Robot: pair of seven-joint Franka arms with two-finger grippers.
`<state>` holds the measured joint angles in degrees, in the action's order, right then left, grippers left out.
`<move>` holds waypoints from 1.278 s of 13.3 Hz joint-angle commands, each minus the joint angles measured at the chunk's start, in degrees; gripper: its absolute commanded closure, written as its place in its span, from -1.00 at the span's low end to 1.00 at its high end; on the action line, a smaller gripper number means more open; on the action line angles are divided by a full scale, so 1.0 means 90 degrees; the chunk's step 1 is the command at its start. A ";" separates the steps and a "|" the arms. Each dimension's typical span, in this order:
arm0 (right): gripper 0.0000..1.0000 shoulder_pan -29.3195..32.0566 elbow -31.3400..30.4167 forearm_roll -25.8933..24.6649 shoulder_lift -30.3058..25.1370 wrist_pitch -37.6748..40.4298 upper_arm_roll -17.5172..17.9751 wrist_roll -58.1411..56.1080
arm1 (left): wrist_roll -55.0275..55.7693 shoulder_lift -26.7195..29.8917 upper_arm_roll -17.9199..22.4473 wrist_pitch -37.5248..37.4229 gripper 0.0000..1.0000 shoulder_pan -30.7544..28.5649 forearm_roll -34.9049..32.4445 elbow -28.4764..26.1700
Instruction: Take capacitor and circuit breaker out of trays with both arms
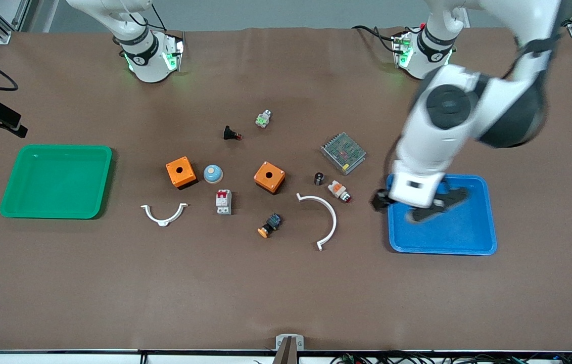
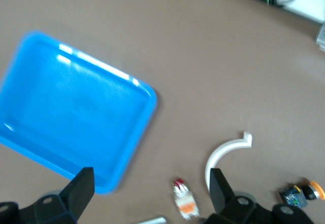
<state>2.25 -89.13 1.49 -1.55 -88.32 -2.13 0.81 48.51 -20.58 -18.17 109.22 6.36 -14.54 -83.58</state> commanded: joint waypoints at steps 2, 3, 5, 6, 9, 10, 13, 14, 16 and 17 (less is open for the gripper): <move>-1.00 0.0082 0.0177 -0.0078 0.0094 0.0058 0.0081 -0.0070 | -0.2189 0.0654 -0.0139 -0.0610 -1.00 -0.1055 0.0101 0.0097; -1.00 0.0082 0.0186 -0.0078 0.0094 0.0058 0.0081 -0.0070 | -0.2757 0.0859 -0.0120 -0.0766 -1.00 -0.1280 0.0373 0.0087; -1.00 0.0082 0.0196 -0.0068 0.0094 0.0010 0.0081 -0.0060 | -0.3570 0.1211 -0.0120 -0.1283 -1.00 -0.1740 0.0784 0.0087; -1.00 0.0082 0.0196 -0.0059 0.0094 -0.0049 0.0081 -0.0060 | -0.3815 0.1377 -0.0110 -0.1546 -1.00 -0.1906 0.0940 0.0068; -1.00 0.0072 0.0196 -0.0049 0.0094 -0.0089 0.0081 -0.0060 | -0.4770 0.2069 0.0336 -0.1890 -1.00 -0.1918 0.1419 -0.0399; -1.00 0.0072 0.0196 -0.0049 0.0094 -0.0089 0.0081 -0.0060 | -0.4910 0.2381 0.0620 -0.1901 -1.00 -0.1724 0.1556 -0.0740; -1.00 0.0072 0.0196 -0.0058 0.0094 -0.0089 0.0081 -0.0060 | -0.4979 0.3017 0.1091 -0.1901 -1.00 -0.1419 0.1811 -0.1435; -1.00 0.0072 0.0196 -0.0058 0.0094 -0.0089 0.0081 -0.0060 | -0.4931 0.3164 0.1062 -0.1920 -1.00 -0.1381 0.1811 -0.1582; -1.00 0.0072 0.0196 -0.0058 0.0094 -0.0089 0.0081 -0.0070 | -0.4688 0.3370 0.1072 -0.1940 -1.00 -0.1118 0.1811 -0.1826; -1.00 0.0072 0.0196 -0.0068 0.0094 -0.0089 0.0081 -0.0060 | -0.4580 0.3458 0.1072 -0.1940 -1.00 -0.1039 0.1802 -0.1914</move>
<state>2.25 -88.64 1.45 -1.26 -89.43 -2.01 0.72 5.77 7.44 -9.08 91.48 -4.76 0.99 -97.28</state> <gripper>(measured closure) 0.000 0.000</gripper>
